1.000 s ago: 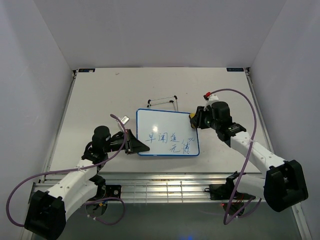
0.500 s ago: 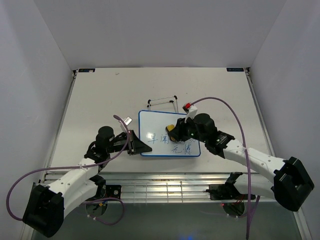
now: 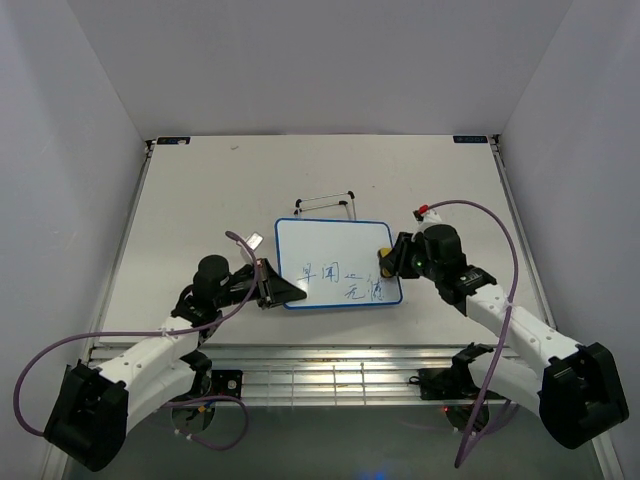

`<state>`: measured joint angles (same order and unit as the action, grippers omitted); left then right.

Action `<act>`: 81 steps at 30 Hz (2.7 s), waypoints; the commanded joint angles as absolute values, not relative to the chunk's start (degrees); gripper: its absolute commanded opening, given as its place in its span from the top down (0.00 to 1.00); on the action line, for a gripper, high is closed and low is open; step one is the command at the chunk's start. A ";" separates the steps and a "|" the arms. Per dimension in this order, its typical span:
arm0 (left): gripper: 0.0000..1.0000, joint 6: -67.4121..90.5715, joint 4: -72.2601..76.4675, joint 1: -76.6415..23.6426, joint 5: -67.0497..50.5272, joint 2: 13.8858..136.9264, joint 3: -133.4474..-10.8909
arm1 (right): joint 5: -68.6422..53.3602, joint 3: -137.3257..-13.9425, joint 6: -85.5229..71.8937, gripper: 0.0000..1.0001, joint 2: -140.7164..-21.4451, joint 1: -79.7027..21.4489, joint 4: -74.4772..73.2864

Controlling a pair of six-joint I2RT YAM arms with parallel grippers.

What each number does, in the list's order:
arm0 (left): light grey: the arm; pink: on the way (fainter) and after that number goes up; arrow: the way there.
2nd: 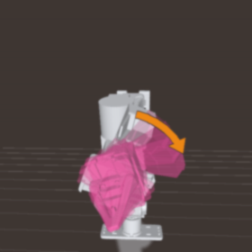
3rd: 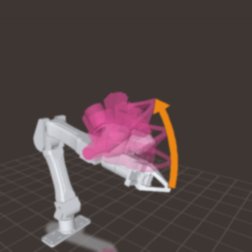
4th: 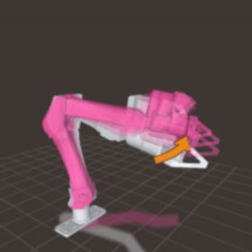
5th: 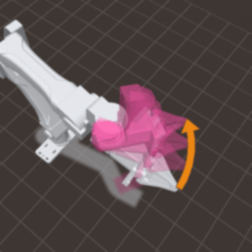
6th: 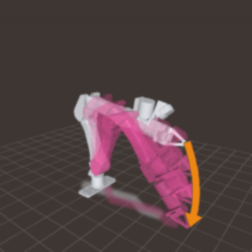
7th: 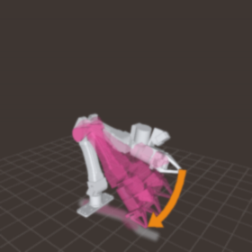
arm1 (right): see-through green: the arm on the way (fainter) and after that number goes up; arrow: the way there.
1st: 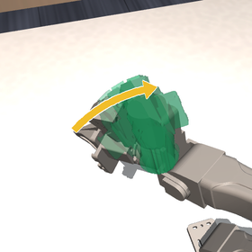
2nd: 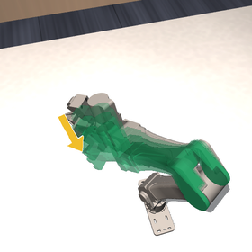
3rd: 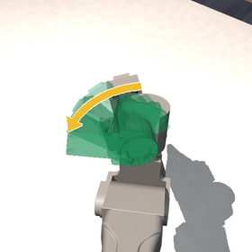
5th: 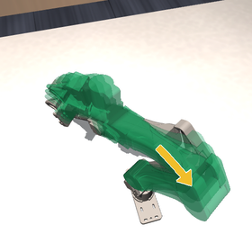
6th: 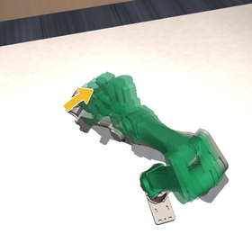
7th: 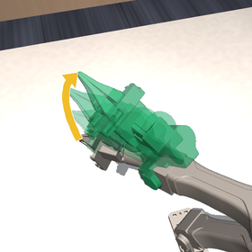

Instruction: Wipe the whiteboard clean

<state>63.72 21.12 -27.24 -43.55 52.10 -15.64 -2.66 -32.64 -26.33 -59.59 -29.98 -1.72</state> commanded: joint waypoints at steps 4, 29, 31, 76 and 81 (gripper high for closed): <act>1.00 66.80 36.12 -27.86 -47.64 44.30 -16.96 | -9.57 -27.25 -23.03 0.72 -58.01 -23.03 -9.85; 1.00 66.72 37.97 -28.65 -46.76 45.35 -16.79 | 3.68 -46.41 -34.72 0.75 -76.29 -54.76 -3.25; 1.00 66.18 37.97 -28.65 -47.11 45.35 -17.49 | 5.61 -46.32 -34.02 0.75 -75.94 -54.49 -4.47; 1.00 60.47 40.08 -37.53 -39.73 53.00 -23.38 | 24.61 -52.38 -34.98 0.48 -74.36 -66.80 -6.24; 1.00 60.12 40.08 -37.53 -39.90 54.05 -21.63 | 24.08 -53.70 -33.66 0.48 -72.07 -66.80 -8.88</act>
